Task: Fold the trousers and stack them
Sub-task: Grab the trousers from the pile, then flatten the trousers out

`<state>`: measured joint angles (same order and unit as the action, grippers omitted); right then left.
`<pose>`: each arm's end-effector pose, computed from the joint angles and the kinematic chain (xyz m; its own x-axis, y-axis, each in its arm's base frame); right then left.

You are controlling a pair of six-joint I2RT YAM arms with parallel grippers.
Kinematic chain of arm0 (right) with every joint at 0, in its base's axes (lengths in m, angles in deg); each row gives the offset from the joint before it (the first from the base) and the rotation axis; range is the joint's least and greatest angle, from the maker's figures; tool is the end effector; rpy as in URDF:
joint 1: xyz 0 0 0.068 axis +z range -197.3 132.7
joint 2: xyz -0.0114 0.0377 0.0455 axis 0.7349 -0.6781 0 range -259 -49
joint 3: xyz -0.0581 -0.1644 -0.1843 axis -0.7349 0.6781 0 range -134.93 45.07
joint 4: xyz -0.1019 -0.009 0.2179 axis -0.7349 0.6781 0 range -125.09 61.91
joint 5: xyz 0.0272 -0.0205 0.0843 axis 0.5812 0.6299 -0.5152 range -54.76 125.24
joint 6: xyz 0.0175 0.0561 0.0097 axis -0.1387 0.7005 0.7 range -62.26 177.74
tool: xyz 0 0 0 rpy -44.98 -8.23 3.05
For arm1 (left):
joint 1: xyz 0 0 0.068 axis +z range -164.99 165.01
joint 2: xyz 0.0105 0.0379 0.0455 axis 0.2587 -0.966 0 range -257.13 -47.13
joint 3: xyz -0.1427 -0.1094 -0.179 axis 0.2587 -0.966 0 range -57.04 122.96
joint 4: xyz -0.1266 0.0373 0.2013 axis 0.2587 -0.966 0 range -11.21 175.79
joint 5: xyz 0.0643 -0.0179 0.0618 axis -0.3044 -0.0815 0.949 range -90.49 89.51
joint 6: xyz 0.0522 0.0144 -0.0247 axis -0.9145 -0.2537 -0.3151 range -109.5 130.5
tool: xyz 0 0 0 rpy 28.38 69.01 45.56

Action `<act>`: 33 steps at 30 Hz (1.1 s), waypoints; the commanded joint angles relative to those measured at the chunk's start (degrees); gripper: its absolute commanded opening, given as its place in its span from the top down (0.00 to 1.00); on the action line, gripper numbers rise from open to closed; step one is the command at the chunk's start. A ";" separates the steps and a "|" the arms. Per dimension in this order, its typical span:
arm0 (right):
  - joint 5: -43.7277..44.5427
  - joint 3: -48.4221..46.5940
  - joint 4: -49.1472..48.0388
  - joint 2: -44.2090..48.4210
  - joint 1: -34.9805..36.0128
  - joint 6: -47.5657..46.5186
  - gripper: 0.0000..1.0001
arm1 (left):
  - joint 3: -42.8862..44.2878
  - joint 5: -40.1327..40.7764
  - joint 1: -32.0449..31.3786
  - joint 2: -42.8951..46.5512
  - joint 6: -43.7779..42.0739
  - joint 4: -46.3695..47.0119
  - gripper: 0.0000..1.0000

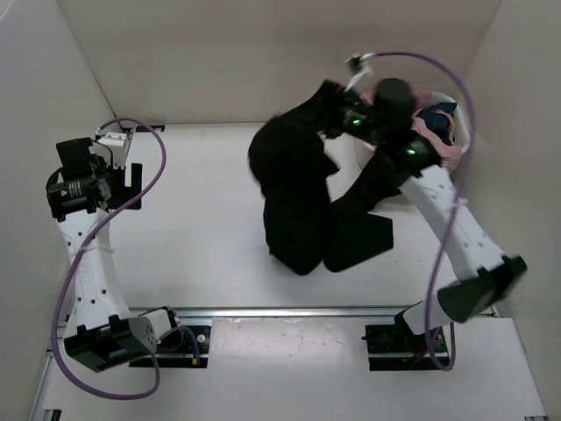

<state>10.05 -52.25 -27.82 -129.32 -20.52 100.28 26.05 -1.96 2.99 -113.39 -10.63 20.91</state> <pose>0.2471 0.1456 0.4960 -0.4176 0.4746 -0.7748 -0.6784 0.4044 0.6134 0.1869 0.0595 0.3714 -0.7653 0.1304 -0.6303 -0.0176 0.9746 0.2230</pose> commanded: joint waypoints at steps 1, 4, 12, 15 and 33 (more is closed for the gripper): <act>9.45 -3.39 22.75 -9.31 3.37 -10.45 0.01 | 4.53 0.51 -0.14 -3.52 -0.32 -0.41 0.00; 9.19 -7.97 34.69 -18.19 0.73 -18.44 0.01 | 9.80 -2.82 -0.14 -7.56 -2.25 -2.87 0.00; 21.59 8.08 38.44 -14.79 -3.66 -26.03 0.01 | 8.25 -2.23 -17.92 -16.08 -8.58 -6.40 0.00; 22.11 21.87 32.91 -12.07 -5.87 -21.74 0.01 | 3.94 1.54 -27.00 -18.28 -10.24 -2.46 0.00; 27.12 32.47 19.72 -30.33 -3.94 -5.98 0.72 | -14.96 -4.33 -45.05 -41.07 -11.39 21.55 0.40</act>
<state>39.71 -20.01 0.66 -152.66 -26.64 91.87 15.82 -4.48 -42.00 -157.01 -21.40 39.69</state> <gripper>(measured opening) 0.463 0.647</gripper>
